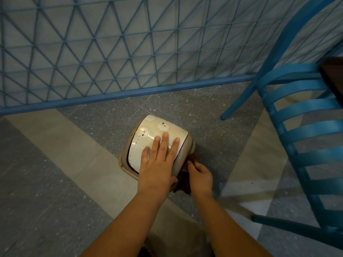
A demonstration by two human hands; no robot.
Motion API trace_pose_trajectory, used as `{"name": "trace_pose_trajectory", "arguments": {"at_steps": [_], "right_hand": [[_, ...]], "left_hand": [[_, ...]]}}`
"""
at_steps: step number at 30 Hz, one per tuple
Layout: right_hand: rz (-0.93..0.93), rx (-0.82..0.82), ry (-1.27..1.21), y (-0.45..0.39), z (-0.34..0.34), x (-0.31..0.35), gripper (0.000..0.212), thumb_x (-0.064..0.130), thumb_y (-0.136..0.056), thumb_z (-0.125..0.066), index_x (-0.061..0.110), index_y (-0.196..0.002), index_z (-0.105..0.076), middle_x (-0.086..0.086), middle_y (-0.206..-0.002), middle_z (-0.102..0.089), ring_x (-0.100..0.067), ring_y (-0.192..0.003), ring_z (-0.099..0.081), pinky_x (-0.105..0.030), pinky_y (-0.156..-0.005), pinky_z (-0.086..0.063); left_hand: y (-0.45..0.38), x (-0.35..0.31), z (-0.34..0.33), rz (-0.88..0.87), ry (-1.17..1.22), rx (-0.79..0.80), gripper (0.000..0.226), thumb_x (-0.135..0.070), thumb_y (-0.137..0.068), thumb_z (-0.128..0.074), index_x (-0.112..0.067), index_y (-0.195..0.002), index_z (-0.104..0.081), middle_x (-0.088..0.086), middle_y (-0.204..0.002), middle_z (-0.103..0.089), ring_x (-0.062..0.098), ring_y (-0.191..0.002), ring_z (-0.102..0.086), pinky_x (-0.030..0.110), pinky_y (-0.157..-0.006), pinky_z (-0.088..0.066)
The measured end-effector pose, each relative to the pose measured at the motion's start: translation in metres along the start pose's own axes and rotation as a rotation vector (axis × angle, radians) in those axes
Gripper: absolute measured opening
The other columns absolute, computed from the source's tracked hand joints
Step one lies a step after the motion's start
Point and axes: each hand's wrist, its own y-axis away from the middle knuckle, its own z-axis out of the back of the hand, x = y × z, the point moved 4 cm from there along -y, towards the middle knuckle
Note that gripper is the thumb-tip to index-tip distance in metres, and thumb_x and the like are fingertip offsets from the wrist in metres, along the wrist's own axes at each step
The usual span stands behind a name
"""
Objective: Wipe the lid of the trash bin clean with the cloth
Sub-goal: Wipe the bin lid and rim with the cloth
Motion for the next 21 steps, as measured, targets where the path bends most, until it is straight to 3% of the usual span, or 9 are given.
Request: {"name": "trace_pose_trajectory", "arguments": {"at_steps": [3, 7, 12, 17, 21], "right_hand": [[0.097, -0.095, -0.013, 0.017, 0.003, 0.0, 0.014, 0.021, -0.088, -0.063, 0.019, -0.1, -0.07, -0.001, -0.095, -0.072, -0.015, -0.089, -0.067, -0.042, -0.086, -0.055], [0.162, -0.035, -0.172, 0.044, -0.003, 0.006, 0.017, 0.025, -0.089, -0.062, 0.037, -0.097, -0.07, 0.008, -0.099, -0.073, -0.006, -0.09, -0.068, -0.028, -0.078, -0.056], [0.275, -0.051, -0.157, 0.023, -0.003, 0.044, 0.025, 0.024, -0.088, -0.063, 0.026, -0.113, -0.068, 0.007, -0.107, -0.07, -0.006, -0.099, -0.065, -0.029, -0.087, -0.053], [0.14, -0.055, -0.078, 0.001, -0.002, 0.045, 0.025, 0.019, -0.093, -0.056, 0.018, -0.114, -0.069, 0.0, -0.103, -0.072, -0.012, -0.094, -0.067, -0.037, -0.092, -0.053], [0.087, 0.017, -0.057, 0.02, 0.001, 0.011, 0.02, 0.017, -0.092, -0.057, 0.018, -0.105, -0.072, 0.0, -0.095, -0.074, -0.012, -0.087, -0.069, -0.032, -0.083, -0.055]], "left_hand": [[0.0, 0.001, 0.001, -0.003, -0.004, 0.015, 0.115, -0.047, -0.082, -0.064, -0.03, -0.14, 0.034, 0.005, -0.154, 0.029, 0.028, -0.144, 0.019, 0.046, -0.116, 0.001], [-0.001, 0.0, 0.002, -0.005, -0.009, 0.007, 0.112, -0.042, -0.085, -0.062, -0.031, -0.139, 0.035, 0.005, -0.154, 0.029, 0.028, -0.144, 0.019, 0.046, -0.116, 0.0], [0.0, -0.001, 0.002, -0.006, -0.015, -0.01, 0.108, -0.042, -0.087, -0.059, -0.03, -0.139, 0.035, 0.005, -0.155, 0.027, 0.027, -0.145, 0.018, 0.046, -0.116, 0.001], [0.0, -0.001, 0.001, -0.002, -0.015, 0.001, 0.115, -0.048, -0.083, -0.062, -0.03, -0.137, 0.038, 0.005, -0.155, 0.028, 0.027, -0.145, 0.018, 0.047, -0.115, 0.002], [0.0, 0.001, 0.002, -0.008, -0.028, 0.002, 0.117, -0.047, -0.081, -0.064, -0.03, -0.138, 0.036, 0.005, -0.155, 0.027, 0.028, -0.144, 0.018, 0.048, -0.115, 0.002]]}}
